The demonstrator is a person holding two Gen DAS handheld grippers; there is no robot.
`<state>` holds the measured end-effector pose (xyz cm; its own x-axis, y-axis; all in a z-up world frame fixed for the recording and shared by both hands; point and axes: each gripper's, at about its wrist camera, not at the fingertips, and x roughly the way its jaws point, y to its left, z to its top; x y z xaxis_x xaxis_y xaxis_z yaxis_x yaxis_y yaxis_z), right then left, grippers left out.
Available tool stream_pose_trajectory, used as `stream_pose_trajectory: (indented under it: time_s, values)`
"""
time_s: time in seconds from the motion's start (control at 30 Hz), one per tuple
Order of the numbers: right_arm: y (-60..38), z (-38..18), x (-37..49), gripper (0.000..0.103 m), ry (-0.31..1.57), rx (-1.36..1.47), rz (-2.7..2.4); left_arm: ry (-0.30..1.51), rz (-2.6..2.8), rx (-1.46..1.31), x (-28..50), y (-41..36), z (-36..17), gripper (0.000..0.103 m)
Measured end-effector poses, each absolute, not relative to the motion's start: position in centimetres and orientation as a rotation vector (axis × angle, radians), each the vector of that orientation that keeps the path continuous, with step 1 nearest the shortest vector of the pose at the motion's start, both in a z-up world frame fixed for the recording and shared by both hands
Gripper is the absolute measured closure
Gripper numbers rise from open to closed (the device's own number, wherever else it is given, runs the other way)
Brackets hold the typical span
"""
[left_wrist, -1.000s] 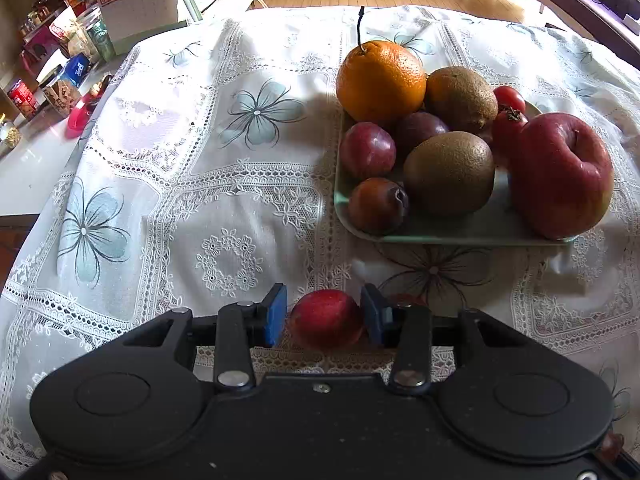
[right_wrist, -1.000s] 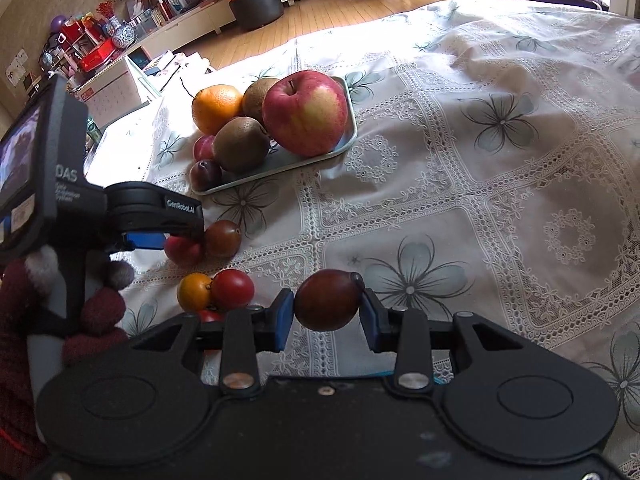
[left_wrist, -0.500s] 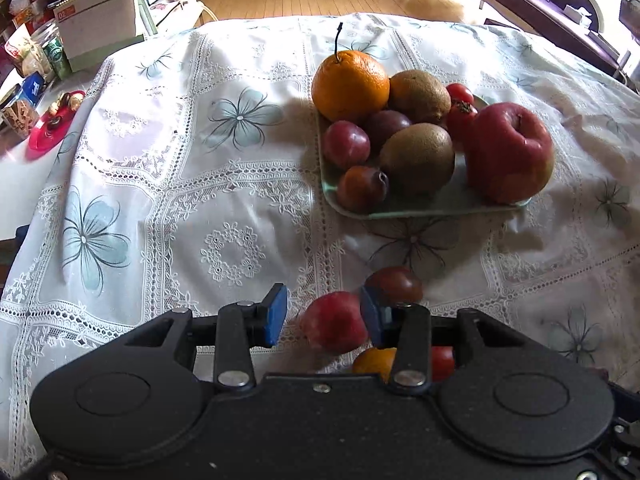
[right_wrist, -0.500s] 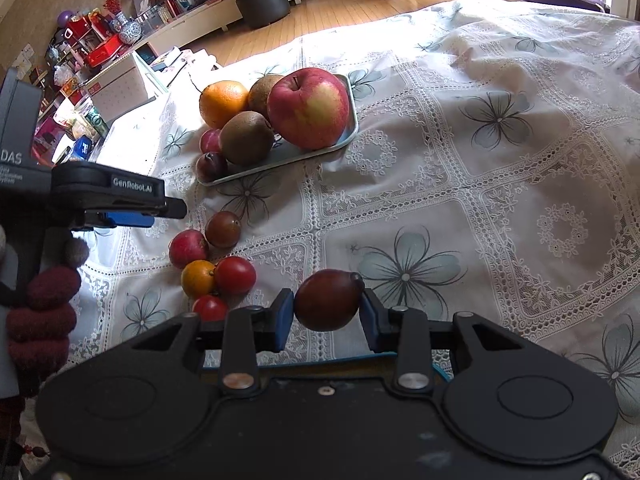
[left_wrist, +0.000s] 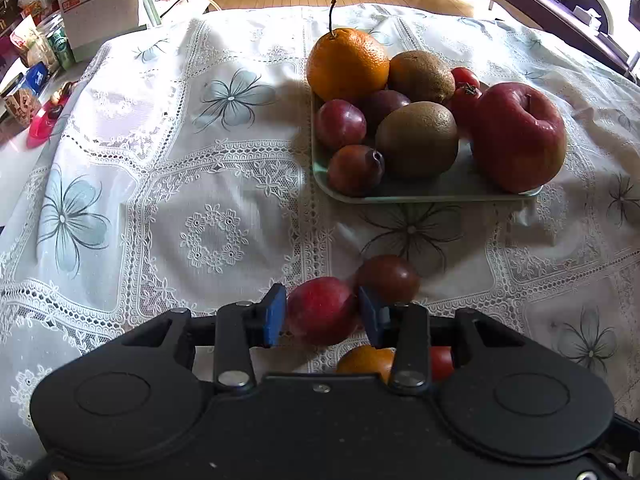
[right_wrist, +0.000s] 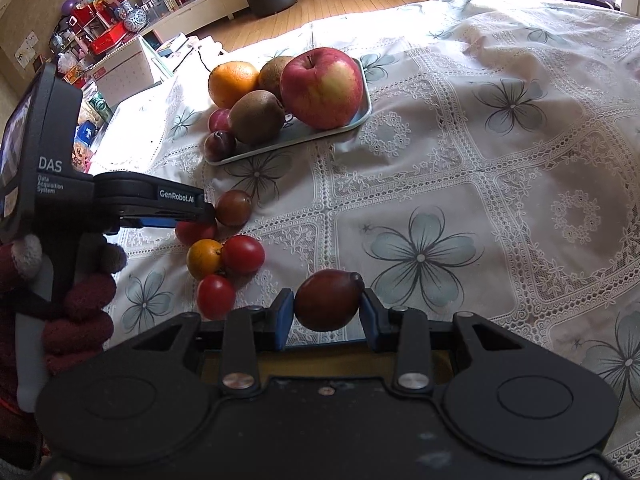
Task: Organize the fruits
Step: 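Lift both held plums off the tablecloth and carry them over the tray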
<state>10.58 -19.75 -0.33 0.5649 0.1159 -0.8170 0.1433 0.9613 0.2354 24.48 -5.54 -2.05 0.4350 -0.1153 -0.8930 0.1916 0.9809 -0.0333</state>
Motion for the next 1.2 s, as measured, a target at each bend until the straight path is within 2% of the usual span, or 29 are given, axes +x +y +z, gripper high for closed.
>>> stream_pose_trajectory:
  time_s: [0.3,0.47,0.77,1.03,1.2]
  values:
    - [-19.0,-0.6,10.4,0.065,0.977,0.292,0.004,1.105,-0.17,0.016,23.2,-4.2,-3.2,0.052]
    - [-18.8,-0.6,10.5,0.065,0.978,0.294,0.008,1.172,-0.145,-0.016,24.7,-4.0,-4.0,0.052]
    - [-18.8,0.0,10.3,0.065,0.968,0.296,0.015,1.173,-0.126,-0.037,24.2,-3.9,-1.7,0.055]
    - [-19.8,3.2,7.8,0.065,0.923,0.327,0.05,1.163,-0.133,0.004,18.0,-3.7,4.0,0.054]
    - [-19.7,4.4,5.0,0.065,0.936,0.3,0.056,1.152,-0.181,0.034,12.8,-3.9,4.6,0.054]
